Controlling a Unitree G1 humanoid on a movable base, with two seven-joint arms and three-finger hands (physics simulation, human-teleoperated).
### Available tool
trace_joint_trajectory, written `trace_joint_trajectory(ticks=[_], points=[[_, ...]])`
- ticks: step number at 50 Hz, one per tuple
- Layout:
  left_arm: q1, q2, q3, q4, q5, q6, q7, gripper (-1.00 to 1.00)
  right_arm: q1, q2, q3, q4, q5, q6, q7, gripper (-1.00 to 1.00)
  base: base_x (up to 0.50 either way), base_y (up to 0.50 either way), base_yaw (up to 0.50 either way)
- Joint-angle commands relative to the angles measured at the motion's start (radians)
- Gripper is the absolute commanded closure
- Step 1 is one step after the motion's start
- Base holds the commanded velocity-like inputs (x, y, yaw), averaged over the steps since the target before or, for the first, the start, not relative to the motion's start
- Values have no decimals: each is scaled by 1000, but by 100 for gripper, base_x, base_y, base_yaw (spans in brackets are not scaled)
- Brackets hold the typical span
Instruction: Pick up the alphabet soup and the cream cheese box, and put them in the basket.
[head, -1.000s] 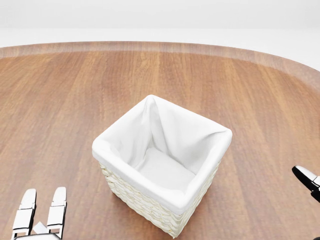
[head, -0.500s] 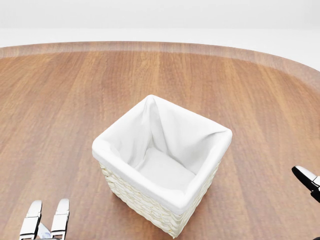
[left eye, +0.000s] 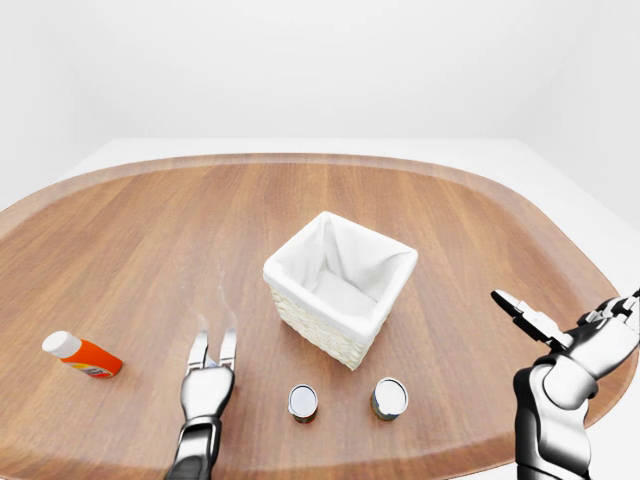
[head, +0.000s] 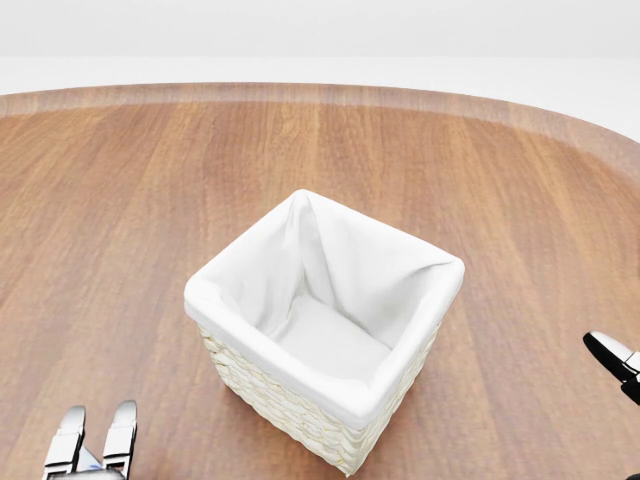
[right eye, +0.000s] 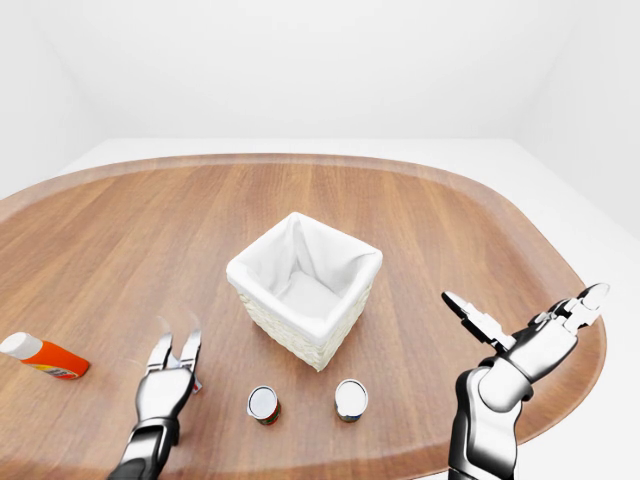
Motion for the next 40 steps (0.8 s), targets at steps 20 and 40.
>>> trace_joint_trajectory(ticks=[20, 40], points=[[-224, -4, -85, 565, -170, 0, 0, -100, -1, -1, 1, 11, -1, -11, 0, -100, 0, 0, 0], [-250, -9, -115, 642, -185, 0, 0, 100, -2, -2, 2, 7, -2, -6, 0, -100, 0, 0, 0]])
